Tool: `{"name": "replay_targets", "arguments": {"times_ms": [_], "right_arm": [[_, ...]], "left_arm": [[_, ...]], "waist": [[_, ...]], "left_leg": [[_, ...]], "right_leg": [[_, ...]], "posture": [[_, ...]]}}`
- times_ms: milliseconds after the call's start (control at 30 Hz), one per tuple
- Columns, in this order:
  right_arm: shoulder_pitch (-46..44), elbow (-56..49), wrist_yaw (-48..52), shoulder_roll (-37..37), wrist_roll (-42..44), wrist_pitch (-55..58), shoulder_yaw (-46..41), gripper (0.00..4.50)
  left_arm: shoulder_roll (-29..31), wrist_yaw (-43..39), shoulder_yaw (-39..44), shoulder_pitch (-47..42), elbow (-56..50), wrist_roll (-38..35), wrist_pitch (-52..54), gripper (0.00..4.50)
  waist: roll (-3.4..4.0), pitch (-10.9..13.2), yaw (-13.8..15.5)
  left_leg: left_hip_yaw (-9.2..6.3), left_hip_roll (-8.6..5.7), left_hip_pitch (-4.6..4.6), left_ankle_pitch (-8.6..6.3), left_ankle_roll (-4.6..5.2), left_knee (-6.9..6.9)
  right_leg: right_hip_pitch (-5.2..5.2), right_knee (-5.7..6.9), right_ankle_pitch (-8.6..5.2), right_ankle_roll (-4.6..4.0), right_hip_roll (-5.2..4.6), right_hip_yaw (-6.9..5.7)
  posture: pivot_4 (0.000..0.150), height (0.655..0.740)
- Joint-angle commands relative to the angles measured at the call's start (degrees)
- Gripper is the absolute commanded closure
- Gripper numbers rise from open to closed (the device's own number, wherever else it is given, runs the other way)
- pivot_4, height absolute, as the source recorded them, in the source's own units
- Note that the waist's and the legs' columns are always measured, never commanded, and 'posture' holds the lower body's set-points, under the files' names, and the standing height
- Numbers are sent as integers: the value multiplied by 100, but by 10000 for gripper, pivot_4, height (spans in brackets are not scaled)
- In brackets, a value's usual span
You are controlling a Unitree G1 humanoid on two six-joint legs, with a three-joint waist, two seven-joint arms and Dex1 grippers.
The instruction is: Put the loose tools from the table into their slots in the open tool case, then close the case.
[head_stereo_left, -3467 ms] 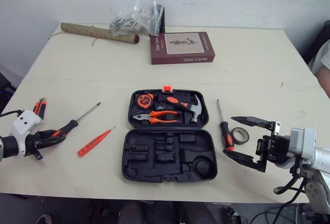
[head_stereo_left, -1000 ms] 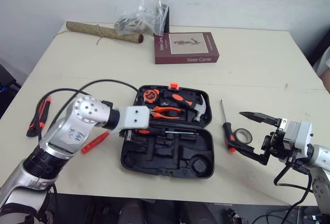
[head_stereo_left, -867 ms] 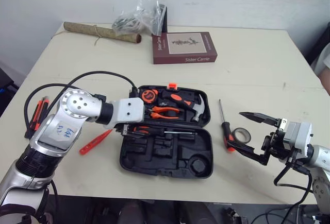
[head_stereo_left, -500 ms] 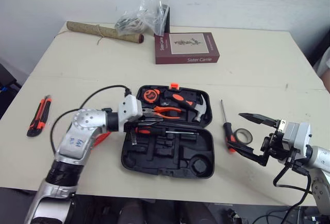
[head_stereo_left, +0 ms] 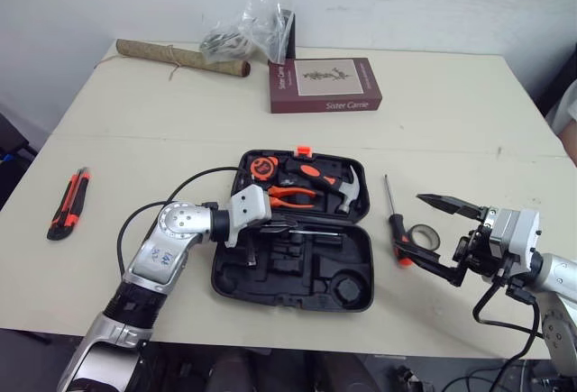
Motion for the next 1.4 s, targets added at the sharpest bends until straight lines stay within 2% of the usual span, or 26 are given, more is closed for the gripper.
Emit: {"name": "replay_targets", "arguments": {"times_ms": [33, 167, 267, 367, 467, 567, 700, 833, 1000, 1100, 1233, 1400], "right_arm": [[18, -144, -41, 44, -24, -89, 3, 0], [97, -30, -22, 121, -97, -225, 13, 0], [157, -2, -94, 180, -142, -296, -23, 0], [267, 52, -226, 202, -141, -311, -206, 0], [557, 403, -165, 68, -58, -431, -778, 0], [856, 690, -48, -16, -45, -543, -1219, 0], [1518, 1443, 132, -78, -114, -849, -2105, 0], [1953, 2215, 141, -26, -209, -1250, -2670, 0], [2398, 3154, 46, 40, -310, -1705, -3171, 0], [2483, 3440, 21, 31, -326, -1875, -3218, 0], [2307, 3210, -65, 62, -232, -1817, -3016, 0], [1701, 2561, -156, -4, -116, -1397, -2477, 0]], "left_arm": [[285, -70, -545, 193, 190, 528, 677, 44601], [318, 71, -959, 161, 261, 820, 1172, 44601], [114, 369, -848, 160, 366, 813, 935, 44601], [-122, 426, -183, 217, 285, 291, -97, 44601], [-11, -5, 927, 318, -28, -622, -1042, 44601], [311, -220, 1592, 506, -111, -1084, -1186, 37199], [1306, -498, 2959, 1496, -194, -1471, -1027, 18565], [1856, -486, 4257, 2636, 121, -1508, -1109, 367], [2424, -352, 6008, 3719, 1620, -1331, -1567, 367], [2786, -238, 6705, 4095, 2743, -1235, -1935, 367], [2997, -181, 7006, 4329, 3604, -1228, -2322, 367], [2779, -237, 6537, 4020, 3066, -1417, -2181, 367]], "waist": [[3, -2, 1], [32, -55, 5], [72, -98, 13], [83, -104, 33], [52, -81, 75], [41, -75, 117], [44, -74, 56], [39, -67, -8], [18, -49, -36], [9, -43, -37], [14, -41, -57], [9, -44, -49]], "left_leg": [[-2, 0, 7, 0, 0, -2], [-3, -2, 80, -1, -1, -36], [-4, -3, 153, -5, -3, -74], [-6, -5, 202, -7, -1, -99], [-9, -6, 191, -7, -1, -105], [-8, -5, 102, -7, 0, -92], [0, -4, 90, -10, 2, -116], [4, -5, 94, -9, 1, -155], [5, -6, 103, -13, 3, -159], [7, -7, 106, -17, 7, -159], [12, -8, 111, -25, 11, -160], [5, -11, 112, -27, 11, -160]], "right_leg": [[10, -5, 0, 0, 0, -1], [85, -37, 0, 0, 0, -2], [171, -93, 0, 0, 1, -2], [236, -132, 1, 2, 1, -1], [228, -147, 4, 6, 1, -4], [132, -136, 6, 8, 1, -7], [110, -148, 6, 8, -1, -2], [113, -184, 4, 6, -5, -1], [122, -187, 4, 5, -7, 0], [125, -188, 4, 2, -11, 0], [129, -188, 7, 0, -18, -1], [130, -180, 10, -3, -23, -12]], "posture": [[1500, 7400], [1500, 7400], [1500, 7400], [1500, 7400], [1500, 7400], [1500, 7400], [1500, 7400], [1500, 7400], [1500, 7400], [1500, 7400], [1500, 7400], [1500, 7400]]}}
